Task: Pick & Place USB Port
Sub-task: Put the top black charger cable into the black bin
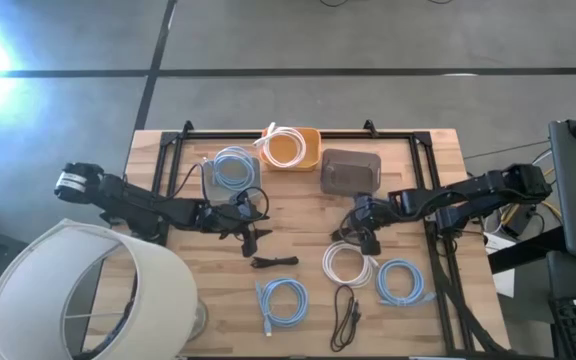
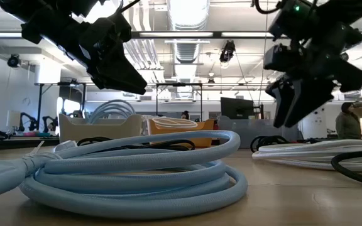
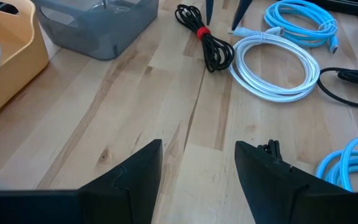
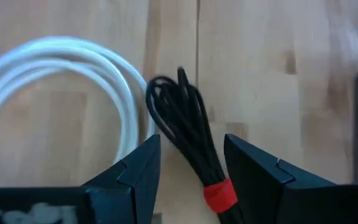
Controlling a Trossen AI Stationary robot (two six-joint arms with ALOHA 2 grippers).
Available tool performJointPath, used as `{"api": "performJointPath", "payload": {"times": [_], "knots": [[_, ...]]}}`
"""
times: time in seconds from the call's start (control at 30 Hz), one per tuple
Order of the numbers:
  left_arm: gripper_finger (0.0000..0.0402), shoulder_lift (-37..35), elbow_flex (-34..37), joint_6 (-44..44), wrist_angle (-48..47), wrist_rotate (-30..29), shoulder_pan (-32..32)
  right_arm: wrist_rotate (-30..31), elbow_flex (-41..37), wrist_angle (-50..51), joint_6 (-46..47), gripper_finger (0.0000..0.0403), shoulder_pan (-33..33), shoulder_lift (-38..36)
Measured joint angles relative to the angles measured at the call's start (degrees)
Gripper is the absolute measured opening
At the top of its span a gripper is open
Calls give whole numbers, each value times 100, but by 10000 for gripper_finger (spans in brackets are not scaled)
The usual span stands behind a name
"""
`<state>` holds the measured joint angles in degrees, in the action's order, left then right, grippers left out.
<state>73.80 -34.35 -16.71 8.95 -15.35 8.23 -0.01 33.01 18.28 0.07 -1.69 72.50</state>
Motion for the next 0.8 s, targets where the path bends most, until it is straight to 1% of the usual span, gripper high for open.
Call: {"api": "performJointPath", "payload": {"times": [0.13,0.33,0.47,0.63,0.8], "knots": [[207,0,0,0,2,0,2,0,-314,-286,16,171,-2,1],[207,0,0,2,0,0,0,12,-872,-1478,-63,171,20,1],[207,0,0,1,2,0,1,30,-1098,-1977,-302,171,20,1],[207,0,0,2,0,0,0,321,-1265,-2212,-478,171,24,80],[207,2,0,0,2,0,1,321,-1333,-2487,-426,171,24,449]]}}
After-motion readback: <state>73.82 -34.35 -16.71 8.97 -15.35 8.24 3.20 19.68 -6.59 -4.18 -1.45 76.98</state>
